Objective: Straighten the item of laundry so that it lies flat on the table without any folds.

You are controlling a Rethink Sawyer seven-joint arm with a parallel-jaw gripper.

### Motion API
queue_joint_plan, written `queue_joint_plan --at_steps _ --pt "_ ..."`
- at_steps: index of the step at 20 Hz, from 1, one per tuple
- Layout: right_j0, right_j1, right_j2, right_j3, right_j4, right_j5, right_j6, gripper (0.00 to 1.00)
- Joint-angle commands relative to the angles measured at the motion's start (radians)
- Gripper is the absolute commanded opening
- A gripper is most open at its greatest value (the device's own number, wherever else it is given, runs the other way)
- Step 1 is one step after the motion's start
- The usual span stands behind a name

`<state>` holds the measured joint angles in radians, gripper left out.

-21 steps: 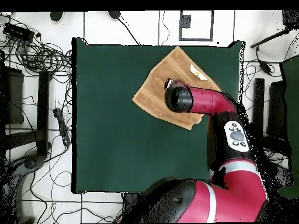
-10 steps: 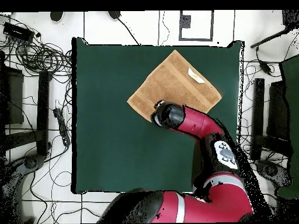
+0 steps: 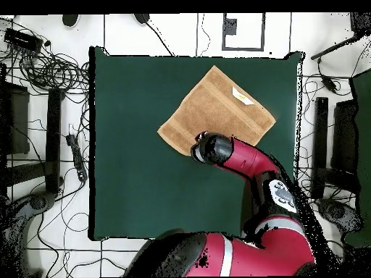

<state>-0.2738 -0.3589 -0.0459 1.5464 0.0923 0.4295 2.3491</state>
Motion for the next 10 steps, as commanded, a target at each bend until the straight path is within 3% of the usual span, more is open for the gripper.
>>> queue_joint_plan --at_steps 1,6,10 --pt "-0.012 0.14 -0.005 0.097 0.012 0.104 0.117 1.0" --pt "-0.02 0.162 -0.017 0.062 -0.022 0.089 0.07 1.0" --pt "-0.047 0.21 -0.004 0.108 -0.006 -0.025 0.11 1.0"
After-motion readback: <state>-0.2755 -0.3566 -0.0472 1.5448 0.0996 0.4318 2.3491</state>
